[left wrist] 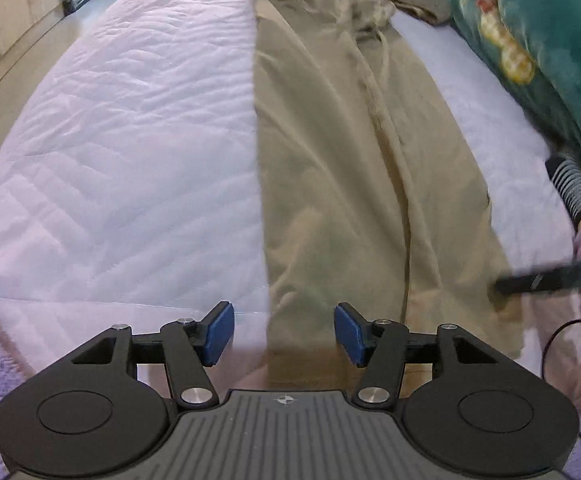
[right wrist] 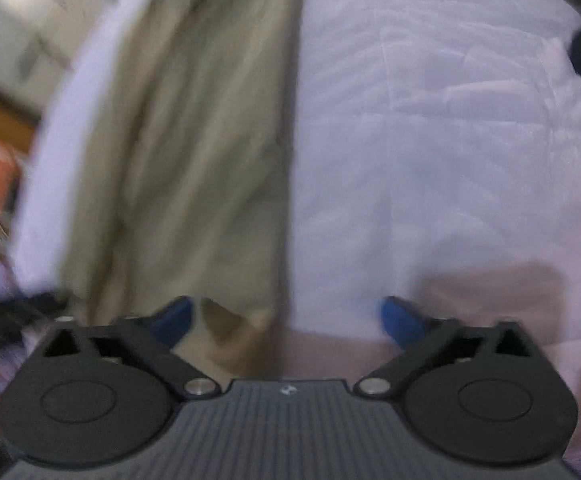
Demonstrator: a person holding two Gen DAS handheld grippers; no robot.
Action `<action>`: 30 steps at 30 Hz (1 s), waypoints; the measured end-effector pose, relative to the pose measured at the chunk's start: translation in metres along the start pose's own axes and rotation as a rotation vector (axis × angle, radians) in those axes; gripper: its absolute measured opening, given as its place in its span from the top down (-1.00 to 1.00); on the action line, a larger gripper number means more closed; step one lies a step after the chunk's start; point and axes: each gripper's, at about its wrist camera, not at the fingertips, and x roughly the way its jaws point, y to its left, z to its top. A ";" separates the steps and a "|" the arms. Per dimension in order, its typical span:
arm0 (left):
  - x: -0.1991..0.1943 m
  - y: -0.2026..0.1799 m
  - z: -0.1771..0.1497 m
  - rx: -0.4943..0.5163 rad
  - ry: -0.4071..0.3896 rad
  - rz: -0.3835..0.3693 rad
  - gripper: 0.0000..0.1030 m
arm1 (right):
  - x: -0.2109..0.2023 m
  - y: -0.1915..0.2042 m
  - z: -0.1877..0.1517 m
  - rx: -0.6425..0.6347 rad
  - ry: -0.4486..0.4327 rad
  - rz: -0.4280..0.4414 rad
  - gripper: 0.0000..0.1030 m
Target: Fold clothes
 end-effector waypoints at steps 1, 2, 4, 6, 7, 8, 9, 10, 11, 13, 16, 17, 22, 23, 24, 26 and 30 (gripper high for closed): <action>0.001 -0.005 -0.001 0.023 -0.009 0.010 -0.22 | 0.003 0.003 0.000 -0.005 -0.004 0.072 -1.00; 0.002 -0.008 -0.002 0.043 -0.018 0.008 -0.23 | 0.007 0.007 0.000 -0.018 0.002 0.106 -1.00; 0.002 -0.015 -0.004 0.077 -0.036 -0.018 -0.23 | 0.013 0.019 -0.005 -0.087 -0.022 0.060 -1.00; 0.004 -0.020 -0.010 0.110 -0.055 -0.013 -0.17 | 0.018 0.032 -0.011 -0.172 -0.046 0.006 -1.00; 0.005 -0.023 -0.012 0.130 -0.063 -0.006 -0.17 | 0.021 0.037 -0.013 -0.214 -0.053 -0.019 -1.00; 0.005 -0.026 -0.014 0.147 -0.068 0.005 -0.16 | 0.022 0.040 -0.014 -0.229 -0.056 -0.034 -1.00; 0.004 -0.027 -0.015 0.147 -0.072 0.011 -0.14 | 0.024 0.044 -0.014 -0.240 -0.059 -0.047 -1.00; 0.003 -0.026 -0.015 0.134 -0.076 0.011 -0.10 | 0.026 0.047 -0.015 -0.252 -0.062 -0.060 -1.00; 0.002 -0.024 -0.015 0.116 -0.080 0.007 -0.01 | 0.028 0.050 -0.016 -0.264 -0.066 -0.074 -1.00; 0.000 -0.017 -0.014 0.070 -0.090 -0.004 0.19 | 0.028 0.052 -0.016 -0.279 -0.046 -0.049 -1.00; 0.000 -0.011 -0.013 0.033 -0.089 -0.030 0.45 | 0.023 0.058 -0.027 -0.335 -0.036 -0.009 -0.85; 0.001 -0.010 -0.012 0.025 -0.087 -0.042 0.61 | 0.021 0.057 -0.027 -0.322 -0.031 0.011 -0.82; 0.004 -0.009 -0.010 -0.004 -0.080 -0.093 0.86 | 0.016 0.047 -0.024 -0.209 0.005 0.117 0.87; 0.005 -0.008 -0.010 -0.011 -0.079 -0.102 0.86 | 0.018 0.039 -0.022 -0.158 0.021 0.143 0.87; 0.005 -0.007 -0.010 -0.020 -0.078 -0.111 0.87 | 0.020 0.032 -0.020 -0.107 0.038 0.168 0.87; 0.004 -0.002 -0.010 -0.049 -0.075 -0.129 0.87 | 0.023 0.032 -0.019 -0.108 0.049 0.168 0.88; -0.005 0.001 -0.010 -0.074 -0.089 -0.140 0.88 | 0.014 0.041 -0.020 -0.157 0.074 0.107 0.88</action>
